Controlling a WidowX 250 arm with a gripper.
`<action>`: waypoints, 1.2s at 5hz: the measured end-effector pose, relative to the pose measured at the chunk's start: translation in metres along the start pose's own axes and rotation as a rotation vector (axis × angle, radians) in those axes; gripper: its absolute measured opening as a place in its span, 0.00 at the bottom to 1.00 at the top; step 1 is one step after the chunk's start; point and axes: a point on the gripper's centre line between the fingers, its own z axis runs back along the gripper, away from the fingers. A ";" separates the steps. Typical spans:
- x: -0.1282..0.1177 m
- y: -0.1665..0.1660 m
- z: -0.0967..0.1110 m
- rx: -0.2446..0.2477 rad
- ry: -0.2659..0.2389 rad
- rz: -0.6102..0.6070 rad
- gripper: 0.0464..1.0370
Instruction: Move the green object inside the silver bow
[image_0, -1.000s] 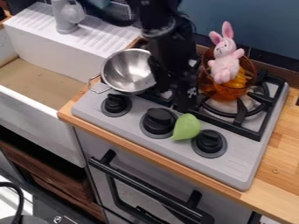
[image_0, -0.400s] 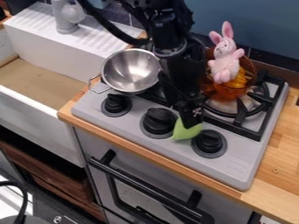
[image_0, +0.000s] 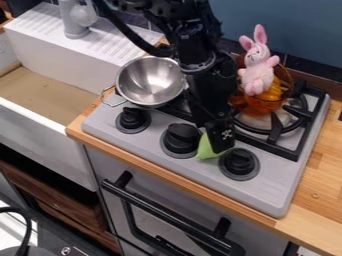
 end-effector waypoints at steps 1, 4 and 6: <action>-0.001 0.000 -0.004 0.009 -0.008 0.015 0.93; 0.000 0.000 -0.007 0.029 -0.019 0.045 0.63; 0.004 0.007 0.000 0.006 -0.055 0.189 0.63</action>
